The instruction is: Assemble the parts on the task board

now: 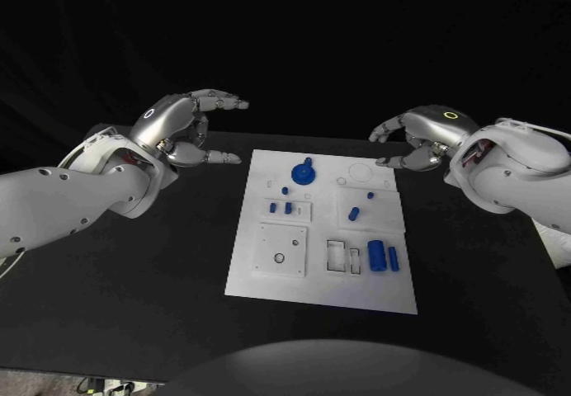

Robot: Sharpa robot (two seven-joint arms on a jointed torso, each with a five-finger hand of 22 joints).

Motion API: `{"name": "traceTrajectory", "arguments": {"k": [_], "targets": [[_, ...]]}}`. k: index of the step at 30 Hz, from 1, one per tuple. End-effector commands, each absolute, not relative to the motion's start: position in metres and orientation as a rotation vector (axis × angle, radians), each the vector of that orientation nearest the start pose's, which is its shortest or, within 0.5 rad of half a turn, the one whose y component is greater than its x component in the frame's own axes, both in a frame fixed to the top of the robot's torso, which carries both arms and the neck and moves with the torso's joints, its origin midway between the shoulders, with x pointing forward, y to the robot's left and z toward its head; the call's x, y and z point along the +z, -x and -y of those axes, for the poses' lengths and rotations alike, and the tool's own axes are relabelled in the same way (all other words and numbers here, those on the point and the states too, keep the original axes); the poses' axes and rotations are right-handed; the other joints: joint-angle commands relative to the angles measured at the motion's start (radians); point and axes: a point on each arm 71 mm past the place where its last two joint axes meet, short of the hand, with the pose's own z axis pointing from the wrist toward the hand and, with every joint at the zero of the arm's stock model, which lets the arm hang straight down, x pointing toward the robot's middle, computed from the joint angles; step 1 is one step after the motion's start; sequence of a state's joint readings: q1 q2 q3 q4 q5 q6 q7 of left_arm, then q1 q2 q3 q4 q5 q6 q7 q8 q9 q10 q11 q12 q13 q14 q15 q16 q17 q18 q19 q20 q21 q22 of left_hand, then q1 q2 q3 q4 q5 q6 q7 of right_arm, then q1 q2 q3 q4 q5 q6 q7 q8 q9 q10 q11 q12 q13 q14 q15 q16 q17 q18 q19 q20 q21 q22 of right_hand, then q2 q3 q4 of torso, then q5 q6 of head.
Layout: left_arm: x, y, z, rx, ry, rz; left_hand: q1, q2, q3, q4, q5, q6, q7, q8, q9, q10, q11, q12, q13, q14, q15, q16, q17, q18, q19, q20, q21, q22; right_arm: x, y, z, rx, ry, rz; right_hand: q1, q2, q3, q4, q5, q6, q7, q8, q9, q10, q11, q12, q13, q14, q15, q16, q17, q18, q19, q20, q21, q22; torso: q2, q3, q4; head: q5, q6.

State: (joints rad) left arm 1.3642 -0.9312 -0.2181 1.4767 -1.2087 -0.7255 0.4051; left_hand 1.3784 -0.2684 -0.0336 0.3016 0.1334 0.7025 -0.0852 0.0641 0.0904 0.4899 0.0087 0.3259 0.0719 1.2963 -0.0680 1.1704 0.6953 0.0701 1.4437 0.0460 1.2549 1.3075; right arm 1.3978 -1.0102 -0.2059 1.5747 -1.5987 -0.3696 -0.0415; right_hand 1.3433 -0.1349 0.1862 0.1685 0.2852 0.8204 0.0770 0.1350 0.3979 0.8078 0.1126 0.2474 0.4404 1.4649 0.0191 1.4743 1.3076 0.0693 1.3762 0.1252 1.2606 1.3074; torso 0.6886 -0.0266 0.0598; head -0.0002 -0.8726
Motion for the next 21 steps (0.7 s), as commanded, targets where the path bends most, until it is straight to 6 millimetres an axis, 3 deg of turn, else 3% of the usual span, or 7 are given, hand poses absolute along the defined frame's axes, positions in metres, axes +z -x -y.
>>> {"name": "traceTrajectory", "arguments": {"k": [1, 5, 8, 12, 18, 21], "targets": [[-0.131, -0.481, -0.251, -0.901, -0.19, -1.118, 0.016, 0.004, 0.013, 0.0, 0.009, 0.021, 0.008, 0.005, 0.001, 0.012, 0.003, 0.008, 0.0, 0.006, 0.003, 0.003, 0.002, -0.006, 0.01, 0.0, 0.006, 0.178, -0.157, -0.482, 0.265, 0.375, 0.428, -1.645, 0.009, -0.001, -0.003, -0.004, 0.008, 0.009, 0.002, -0.003, -0.003, 0.008, 0.0, -0.003, -0.003, 0.042, -0.003, -0.005, 0.136, 0.008, -0.009, 0.0, -0.008, 0.142, -0.007, -0.0052, 0.0045, -0.016, 0.0], [-0.133, -0.48, -0.251, -0.904, -0.176, -1.128, 0.023, 0.012, 0.021, -0.001, 0.013, 0.032, 0.012, 0.004, -0.001, 0.019, 0.004, 0.014, -0.001, 0.008, 0.004, 0.003, 0.002, -0.006, 0.01, 0.001, 0.006, 0.178, -0.171, -0.482, 0.264, 0.352, 0.448, -1.701, -0.003, -0.004, -0.023, 0.009, -0.051, 0.041, 0.018, -0.006, -0.01, 0.024, -0.009, 0.007, -0.009, 0.036, -0.009, -0.01, 0.127, 0.011, -0.014, -0.004, -0.02, 0.141, -0.011, -0.0056, 0.0053, -0.027, 0.0], [-0.135, -0.48, -0.251, -0.899, -0.167, -1.139, 0.065, 0.035, 0.052, -0.002, 0.04, 0.071, 0.014, 0.007, -0.001, 0.031, 0.005, 0.025, -0.001, 0.014, 0.005, 0.009, 0.013, -0.005, 0.01, 0.002, 0.006, 0.178, -0.178, -0.481, 0.264, 0.352, 0.452, -1.71, -0.002, -0.003, -0.029, 0.014, -0.062, 0.063, 0.019, -0.001, -0.009, 0.029, -0.01, 0.014, -0.008, 0.035, -0.01, -0.01, 0.125, 0.012, -0.018, -0.006, -0.029, 0.14, -0.012, -0.0054, 0.0038, -0.027, 0.0], [-0.137, -0.48, -0.251, -0.895, -0.166, -1.15, 0.117, 0.064, 0.093, -0.003, 0.044, 0.117, 0.015, 0.01, -0.003, 0.048, 0.001, 0.039, -0.002, 0.029, 0.002, 0.025, 0.041, -0.005, 0.011, 0.001, 0.008, 0.178, -0.186, -0.481, 0.262, 0.365, 0.451, -1.719, 0.004, -0.002, -0.032, 0.014, -0.022, 0.08, 0.021, -0.001, -0.006, 0.033, -0.01, 0.028, -0.001, 0.035, -0.01, -0.007, 0.126, 0.013, -0.019, -0.007, -0.034, 0.141, -0.011, -0.0045, 0.0019, -0.024, 0.0], [-0.139, -0.48, -0.248, -0.898, -0.167, -1.167, 0.134, 0.076, 0.131, -0.004, 0.064, 0.128, 0.021, 0.004, -0.011, 0.056, 0.002, 0.049, -0.004, 0.031, 0.002, 0.026, 0.043, -0.006, 0.013, 0.0, 0.009, 0.179, -0.198, -0.479, 0.26, 0.387, 0.446, -1.746, 0.015, 0.0, -0.026, 0.006, 0.084, 0.102, 0.028, 0.001, 0.006, 0.04, -0.015, 0.063, 0.02, 0.032, -0.011, -0.008, 0.12, 0.013, -0.02, -0.008, -0.041, 0.144, -0.012, -0.0049, 0.0022, -0.023, 0.0], [-0.14, -0.48, -0.247, -0.899, -0.169, -1.174, 0.135, 0.077, 0.134, -0.004, 0.065, 0.13, 0.022, 0.004, -0.011, 0.057, 0.003, 0.05, -0.005, 0.031, 0.002, 0.026, 0.042, -0.006, 0.013, 0.0, 0.009, 0.179, -0.204, -0.478, 0.259, 0.394, 0.444, -1.759, 0.016, -0.001, -0.024, 0.004, 0.104, 0.103, 0.03, 0.001, 0.014, 0.042, -0.016, 0.075, 0.028, 0.029, -0.011, -0.01, 0.117, 0.014, -0.021, -0.008, -0.044, 0.144, -0.012, -0.0048, 0.0017, -0.023, 0.0]]}}
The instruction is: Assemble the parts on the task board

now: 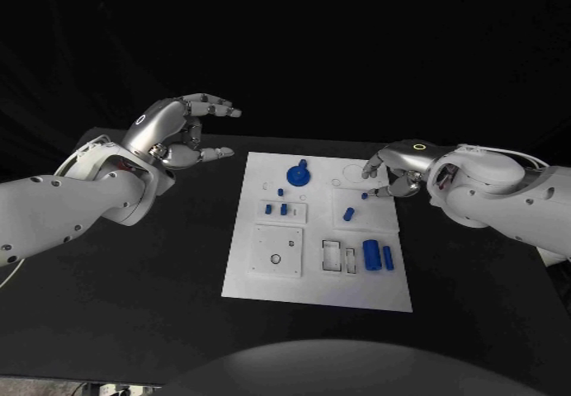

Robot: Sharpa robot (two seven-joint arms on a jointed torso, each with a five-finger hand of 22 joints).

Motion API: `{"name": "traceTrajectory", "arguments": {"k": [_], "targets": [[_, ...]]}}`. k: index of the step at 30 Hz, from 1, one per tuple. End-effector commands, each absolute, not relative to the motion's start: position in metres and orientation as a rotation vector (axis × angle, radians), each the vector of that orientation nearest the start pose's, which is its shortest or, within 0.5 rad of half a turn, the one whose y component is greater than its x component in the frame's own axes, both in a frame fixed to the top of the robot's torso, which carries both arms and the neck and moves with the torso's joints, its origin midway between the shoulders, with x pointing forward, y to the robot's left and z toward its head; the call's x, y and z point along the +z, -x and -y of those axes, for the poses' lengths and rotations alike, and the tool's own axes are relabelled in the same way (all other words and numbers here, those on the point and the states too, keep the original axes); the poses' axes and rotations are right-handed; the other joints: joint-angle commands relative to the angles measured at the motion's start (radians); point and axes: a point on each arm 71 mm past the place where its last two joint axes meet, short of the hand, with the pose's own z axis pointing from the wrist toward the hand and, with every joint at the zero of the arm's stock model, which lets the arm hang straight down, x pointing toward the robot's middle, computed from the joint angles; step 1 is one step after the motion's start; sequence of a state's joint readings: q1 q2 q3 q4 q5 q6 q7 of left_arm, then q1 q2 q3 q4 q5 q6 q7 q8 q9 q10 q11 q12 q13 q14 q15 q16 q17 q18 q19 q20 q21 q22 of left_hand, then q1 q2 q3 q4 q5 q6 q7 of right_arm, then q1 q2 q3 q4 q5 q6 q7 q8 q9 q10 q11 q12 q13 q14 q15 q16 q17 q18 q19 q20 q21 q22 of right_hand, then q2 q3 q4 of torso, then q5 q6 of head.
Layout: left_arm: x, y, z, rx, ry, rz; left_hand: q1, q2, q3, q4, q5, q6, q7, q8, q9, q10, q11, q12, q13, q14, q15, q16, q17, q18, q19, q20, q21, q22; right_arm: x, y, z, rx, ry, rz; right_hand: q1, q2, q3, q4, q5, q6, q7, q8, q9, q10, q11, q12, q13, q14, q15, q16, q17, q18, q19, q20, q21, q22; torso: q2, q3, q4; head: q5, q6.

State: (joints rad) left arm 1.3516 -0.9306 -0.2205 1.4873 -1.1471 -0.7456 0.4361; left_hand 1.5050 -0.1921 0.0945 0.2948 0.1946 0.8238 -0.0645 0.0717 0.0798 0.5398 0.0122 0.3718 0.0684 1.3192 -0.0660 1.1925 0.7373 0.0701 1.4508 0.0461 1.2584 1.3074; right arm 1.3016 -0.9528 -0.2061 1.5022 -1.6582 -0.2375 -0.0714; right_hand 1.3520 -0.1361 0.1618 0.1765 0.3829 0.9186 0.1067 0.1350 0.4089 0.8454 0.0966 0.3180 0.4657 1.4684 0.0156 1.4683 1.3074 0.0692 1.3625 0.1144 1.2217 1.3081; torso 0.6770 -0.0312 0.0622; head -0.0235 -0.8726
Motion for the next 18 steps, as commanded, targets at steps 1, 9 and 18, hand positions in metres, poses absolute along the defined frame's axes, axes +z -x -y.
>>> {"name": "traceTrajectory", "arguments": {"k": [1, 9, 18], "targets": [[-0.14, -0.48, -0.247, -0.899, -0.169, -1.176, 0.008, 0.001, 0.007, 0.002, 0.003, 0.009, 0.001, -0.004, -0.001, 0.008, -0.001, 0.004, -0.001, 0.008, 0.0, 0.004, 0.0, -0.006, 0.005, 0.0, 0.005, 0.179, -0.206, -0.477, 0.259, 0.395, 0.443, -1.763, 0.007, 0.001, 0.001, -0.005, 0.008, 0.005, 0.001, 0.002, 0.004, 0.004, 0.0, 0.006, 0.004, 0.026, -0.008, -0.004, 0.116, 0.014, -0.008, 0.003, -0.006, 0.144, 0.0, 0.0, -0.0007, 0.001, 0.0], [-0.142, -0.481, -0.246, -0.893, -0.171, -1.201, 0.024, 0.007, 0.026, 0.001, 0.006, 0.017, 0.005, -0.006, -0.006, 0.02, 0.002, 0.013, -0.001, 0.007, 0.001, 0.002, -0.004, -0.005, 0.005, 0.001, 0.004, 0.178, -0.216, -0.475, 0.258, 0.401, 0.425, -1.776, 0.021, -0.002, 0.039, -0.027, 0.178, 0.014, 0.001, 0.011, 0.04, 0.006, 0.0, 0.05, 0.036, 0.024, -0.005, 0.0, 0.114, 0.01, 0.001, 0.005, 0.007, 0.155, -0.001, -0.0016, 0.0, 0.0, 0.0], [-0.145, -0.482, -0.245, -0.883, -0.173, -1.23, 0.038, 0.017, 0.042, 0.0, 0.015, 0.023, 0.007, -0.007, -0.011, 0.039, 0.005, 0.023, -0.001, 0.011, 0.003, 0.006, 0.004, -0.004, 0.003, 0.002, -0.002, 0.177, -0.222, -0.475, 0.255, 0.412, 0.406, -1.774, 0.02, -0.003, 0.079, -0.041, 0.223, 0.006, 0.0, 0.011, 0.066, 0.016, -0.003, 0.087, 0.061, 0.021, -0.001, 0.0, 0.107, 0.01, 0.002, 0.007, 0.01, 0.158, -0.002, -0.002, 0.0008, 0.0, 0.0]]}}
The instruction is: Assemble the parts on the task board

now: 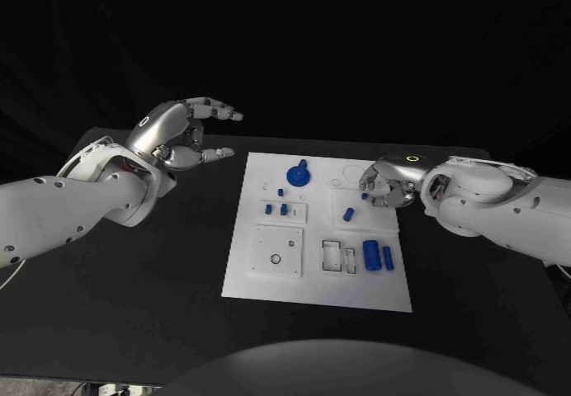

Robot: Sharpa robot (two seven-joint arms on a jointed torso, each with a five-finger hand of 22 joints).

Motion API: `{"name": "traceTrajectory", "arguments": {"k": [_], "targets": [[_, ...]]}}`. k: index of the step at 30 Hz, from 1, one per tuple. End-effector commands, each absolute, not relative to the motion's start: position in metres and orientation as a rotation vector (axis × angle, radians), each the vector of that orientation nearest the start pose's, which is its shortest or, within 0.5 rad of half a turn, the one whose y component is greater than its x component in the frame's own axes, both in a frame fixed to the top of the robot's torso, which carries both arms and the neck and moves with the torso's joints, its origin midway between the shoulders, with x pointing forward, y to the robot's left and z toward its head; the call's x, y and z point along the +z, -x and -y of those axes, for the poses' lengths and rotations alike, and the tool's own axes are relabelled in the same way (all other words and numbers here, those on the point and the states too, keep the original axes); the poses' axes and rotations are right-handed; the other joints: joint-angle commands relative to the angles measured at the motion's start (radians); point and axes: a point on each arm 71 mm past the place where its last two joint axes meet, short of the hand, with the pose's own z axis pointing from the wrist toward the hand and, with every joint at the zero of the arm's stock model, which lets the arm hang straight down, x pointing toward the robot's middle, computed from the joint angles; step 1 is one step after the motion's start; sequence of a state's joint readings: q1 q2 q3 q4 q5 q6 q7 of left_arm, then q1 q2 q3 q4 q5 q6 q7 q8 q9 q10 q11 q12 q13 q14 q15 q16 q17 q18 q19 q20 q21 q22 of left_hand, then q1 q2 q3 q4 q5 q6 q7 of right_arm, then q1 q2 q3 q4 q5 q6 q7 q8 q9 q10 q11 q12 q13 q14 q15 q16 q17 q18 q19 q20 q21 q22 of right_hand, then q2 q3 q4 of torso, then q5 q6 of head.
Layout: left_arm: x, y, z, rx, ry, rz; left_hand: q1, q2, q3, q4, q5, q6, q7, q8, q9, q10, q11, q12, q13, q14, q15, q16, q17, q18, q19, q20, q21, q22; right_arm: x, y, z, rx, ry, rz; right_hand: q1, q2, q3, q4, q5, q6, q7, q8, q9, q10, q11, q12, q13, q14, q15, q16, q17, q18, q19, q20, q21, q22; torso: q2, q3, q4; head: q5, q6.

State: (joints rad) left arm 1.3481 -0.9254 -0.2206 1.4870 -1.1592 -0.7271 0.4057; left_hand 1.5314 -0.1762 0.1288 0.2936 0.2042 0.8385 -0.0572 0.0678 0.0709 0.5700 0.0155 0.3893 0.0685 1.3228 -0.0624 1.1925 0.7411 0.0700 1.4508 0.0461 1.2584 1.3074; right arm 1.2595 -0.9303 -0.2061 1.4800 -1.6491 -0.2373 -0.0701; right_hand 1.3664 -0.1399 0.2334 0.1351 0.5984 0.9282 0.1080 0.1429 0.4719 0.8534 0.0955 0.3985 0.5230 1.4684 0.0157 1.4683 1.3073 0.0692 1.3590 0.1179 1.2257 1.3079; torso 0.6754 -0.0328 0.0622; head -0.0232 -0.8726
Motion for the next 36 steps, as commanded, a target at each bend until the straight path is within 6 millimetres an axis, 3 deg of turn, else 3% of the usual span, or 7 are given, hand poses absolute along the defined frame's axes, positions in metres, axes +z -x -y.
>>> {"name": "traceTrajectory", "arguments": {"k": [1, 15, 23, 30, 36], "targets": [[-0.145, -0.482, -0.245, -0.882, -0.172, -1.233, 0.012, 0.002, 0.008, 0.001, 0.007, 0.009, 0.0, -0.003, -0.002, 0.01, 0.002, 0.005, -0.002, 0.007, 0.0, 0.006, 0.0, -0.004, 0.003, 0.002, -0.002, 0.177, -0.223, -0.475, 0.255, 0.414, 0.404, -1.776, 0.005, 0.001, 0.01, 0.0, 0.009, -0.004, -0.001, 0.002, 0.004, 0.009, -0.002, 0.009, 0.005, 0.021, 0.0, 0.0, 0.107, 0.01, 0.006, 0.004, 0.006, 0.159, 0.0, -0.0009, 0.0011, 0.0, 0.0], [-0.152, -0.482, -0.245, -0.87, -0.161, -1.274, 0.027, 0.007, 0.019, 0.0, 0.011, 0.016, 0.013, -0.002, -0.004, 0.029, 0.006, 0.013, -0.002, 0.006, 0.002, 0.005, -0.001, -0.004, 0.001, 0.004, -0.006, 0.176, -0.231, -0.475, 0.254, 0.423, 0.386, -1.789, -0.005, 0.003, 0.041, -0.009, -0.019, 0.004, -0.001, 0.001, 0.014, 0.02, -0.005, 0.039, 0.022, 0.018, 0.004, -0.002, 0.099, 0.01, 0.006, 0.008, 0.006, 0.158, -0.001, -0.0022, 0.0007, 0.002, 0.0], [-0.153, -0.483, -0.244, -0.863, -0.171, -1.283, 0.031, 0.012, 0.023, -0.001, 0.01, 0.019, 0.019, -0.002, -0.004, 0.036, 0.008, 0.015, -0.002, 0.006, 0.003, 0.004, -0.002, -0.003, 0.001, 0.005, -0.007, 0.176, -0.232, -0.476, 0.253, 0.426, 0.383, -1.793, 0.017, 0.011, 0.071, -0.038, 0.004, 0.023, 0.004, 0.016, 0.038, 0.024, -0.009, 0.056, 0.032, 0.012, 0.0, -0.007, 0.087, 0.012, 0.001, 0.006, 0.0, 0.157, -0.001, -0.0017, 0.0005, 0.002, 0.0], [-0.154, -0.482, -0.242, -0.85, -0.193, -1.286, 0.037, 0.016, 0.027, -0.001, -0.001, 0.023, 0.02, -0.001, -0.004, 0.042, 0.006, 0.017, -0.003, 0.009, 0.003, 0.008, 0.004, -0.002, -0.001, 0.006, -0.013, 0.174, -0.233, -0.477, 0.253, 0.434, 0.371, -1.791, 0.023, 0.021, 0.082, -0.054, -0.004, 0.037, 0.009, 0.033, 0.061, 0.026, -0.012, 0.067, 0.038, 0.01, -0.003, -0.007, 0.084, 0.012, 0.001, 0.003, 0.003, 0.157, -0.001, -0.0013, -0.0018, 0.006, 0.0], [-0.156, -0.482, -0.243, -0.845, -0.193, -1.291, 0.036, 0.019, 0.028, 0.0, -0.002, 0.024, 0.022, -0.001, -0.004, 0.043, 0.005, 0.017, -0.003, 0.01, 0.003, 0.009, 0.006, -0.002, -0.001, 0.006, -0.012, 0.174, -0.233, -0.478, 0.253, 0.437, 0.36, -1.787, 0.023, 0.033, 0.086, -0.07, -0.026, 0.046, 0.01, 0.057, 0.094, 0.031, -0.018, 0.082, 0.044, 0.01, -0.007, -0.007, 0.081, 0.011, 0.001, 0.001, 0.005, 0.158, -0.002, -0.0017, 0.0007, 0.006, 0.0]]}}
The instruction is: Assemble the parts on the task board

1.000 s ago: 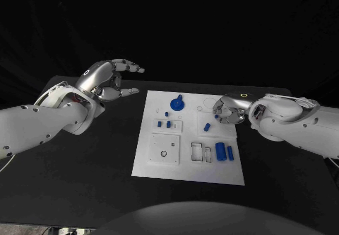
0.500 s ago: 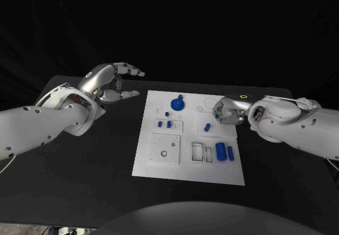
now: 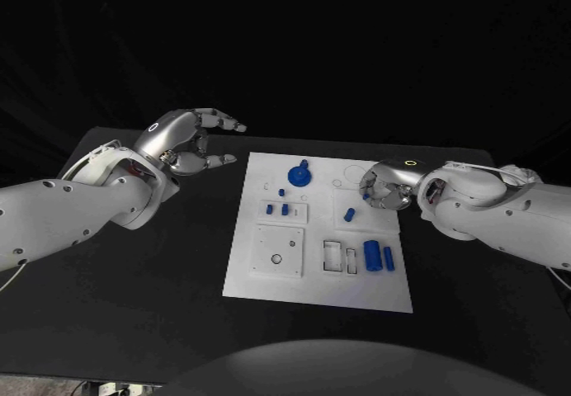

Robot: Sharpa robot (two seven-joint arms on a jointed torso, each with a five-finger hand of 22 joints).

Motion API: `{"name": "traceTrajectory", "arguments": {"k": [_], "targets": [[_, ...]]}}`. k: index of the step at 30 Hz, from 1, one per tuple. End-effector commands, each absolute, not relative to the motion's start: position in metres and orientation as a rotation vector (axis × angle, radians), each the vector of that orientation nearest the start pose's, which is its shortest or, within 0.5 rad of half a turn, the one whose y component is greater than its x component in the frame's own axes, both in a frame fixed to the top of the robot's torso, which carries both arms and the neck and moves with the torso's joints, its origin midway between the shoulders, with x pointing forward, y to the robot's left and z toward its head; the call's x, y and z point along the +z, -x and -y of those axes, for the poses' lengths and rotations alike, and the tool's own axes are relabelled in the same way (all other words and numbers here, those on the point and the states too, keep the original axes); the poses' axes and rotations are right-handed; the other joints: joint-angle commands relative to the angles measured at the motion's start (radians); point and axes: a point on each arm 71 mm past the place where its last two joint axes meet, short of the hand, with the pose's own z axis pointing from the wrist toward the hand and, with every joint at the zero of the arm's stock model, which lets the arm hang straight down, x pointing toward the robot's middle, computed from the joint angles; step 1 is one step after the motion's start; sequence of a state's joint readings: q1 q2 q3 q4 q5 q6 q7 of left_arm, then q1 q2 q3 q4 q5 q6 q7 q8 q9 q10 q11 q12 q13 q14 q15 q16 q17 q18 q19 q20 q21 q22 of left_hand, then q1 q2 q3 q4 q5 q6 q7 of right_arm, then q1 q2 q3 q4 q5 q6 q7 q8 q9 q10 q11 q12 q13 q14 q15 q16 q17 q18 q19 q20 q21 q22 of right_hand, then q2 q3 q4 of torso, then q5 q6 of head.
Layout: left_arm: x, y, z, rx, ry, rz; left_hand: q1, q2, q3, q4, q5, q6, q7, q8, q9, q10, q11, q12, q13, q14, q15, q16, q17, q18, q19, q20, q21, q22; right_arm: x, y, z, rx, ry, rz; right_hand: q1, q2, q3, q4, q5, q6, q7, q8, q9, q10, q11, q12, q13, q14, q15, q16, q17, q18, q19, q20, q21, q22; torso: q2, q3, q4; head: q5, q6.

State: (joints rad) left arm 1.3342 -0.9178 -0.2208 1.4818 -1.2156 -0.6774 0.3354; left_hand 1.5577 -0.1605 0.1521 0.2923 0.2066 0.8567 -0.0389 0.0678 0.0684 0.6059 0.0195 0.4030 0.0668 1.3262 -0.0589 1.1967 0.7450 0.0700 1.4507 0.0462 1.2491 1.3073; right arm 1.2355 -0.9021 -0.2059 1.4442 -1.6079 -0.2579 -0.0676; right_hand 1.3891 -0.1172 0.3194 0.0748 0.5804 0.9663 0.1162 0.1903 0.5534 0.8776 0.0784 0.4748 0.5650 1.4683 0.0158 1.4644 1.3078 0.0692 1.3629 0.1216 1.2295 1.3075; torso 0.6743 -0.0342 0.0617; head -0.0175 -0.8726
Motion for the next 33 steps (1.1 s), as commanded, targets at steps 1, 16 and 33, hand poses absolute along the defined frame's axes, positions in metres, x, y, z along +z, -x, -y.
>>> {"name": "traceTrajectory", "arguments": {"k": [1, 16, 33], "targets": [[-0.156, -0.482, -0.243, -0.845, -0.193, -1.292, 0.01, 0.003, 0.005, 0.001, -0.005, 0.006, 0.003, -0.001, -0.001, 0.007, 0.001, 0.003, -0.001, 0.007, -0.001, 0.005, 0.003, -0.003, -0.001, 0.006, -0.002, 0.174, -0.233, -0.478, 0.253, 0.437, 0.358, -1.785, 0.001, 0.013, 0.0, -0.012, -0.016, 0.008, 0.002, 0.014, 0.019, 0.008, -0.001, 0.008, 0.003, 0.01, -0.008, -0.002, 0.08, 0.011, -0.003, -0.004, 0.002, 0.158, 0.0, -0.0004, 0.0008, 0.001, 0.0], [-0.158, -0.482, -0.246, -0.835, -0.185, -1.314, 0.007, 0.002, 0.004, 0.002, -0.004, 0.007, 0.005, -0.001, -0.001, 0.004, 0.001, 0.001, -0.002, 0.006, -0.001, 0.003, -0.002, -0.002, -0.002, 0.006, -0.005, 0.174, -0.229, -0.476, 0.253, 0.462, 0.332, -1.744, 0.0, 0.022, 0.0, -0.026, -0.05, 0.005, 0.006, 0.036, 0.053, 0.024, -0.005, 0.02, 0.003, 0.008, -0.01, -0.004, 0.072, 0.011, 0.0, -0.007, 0.007, 0.159, 0.0, -0.0016, -0.0002, 0.009, 0.0], [-0.16, -0.483, -0.248, -0.822, -0.171, -1.35, -0.004, -0.001, 0.0, 0.002, -0.004, 0.005, 0.006, -0.003, -0.002, -0.012, 0.0, -0.009, -0.004, 0.006, -0.002, 0.003, 0.0, -0.002, -0.002, 0.005, -0.007, 0.173, -0.195, -0.468, 0.253, 0.482, 0.321, -1.701, -0.013, 0.017, -0.001, -0.023, -0.039, -0.005, 0.01, 0.038, 0.063, 0.023, -0.003, 0.017, -0.003, 0.001, -0.008, -0.013, 0.057, 0.012, -0.005, -0.006, -0.001, 0.156, 0.0, -0.002, -0.0007, 0.011, 0.0]]}}
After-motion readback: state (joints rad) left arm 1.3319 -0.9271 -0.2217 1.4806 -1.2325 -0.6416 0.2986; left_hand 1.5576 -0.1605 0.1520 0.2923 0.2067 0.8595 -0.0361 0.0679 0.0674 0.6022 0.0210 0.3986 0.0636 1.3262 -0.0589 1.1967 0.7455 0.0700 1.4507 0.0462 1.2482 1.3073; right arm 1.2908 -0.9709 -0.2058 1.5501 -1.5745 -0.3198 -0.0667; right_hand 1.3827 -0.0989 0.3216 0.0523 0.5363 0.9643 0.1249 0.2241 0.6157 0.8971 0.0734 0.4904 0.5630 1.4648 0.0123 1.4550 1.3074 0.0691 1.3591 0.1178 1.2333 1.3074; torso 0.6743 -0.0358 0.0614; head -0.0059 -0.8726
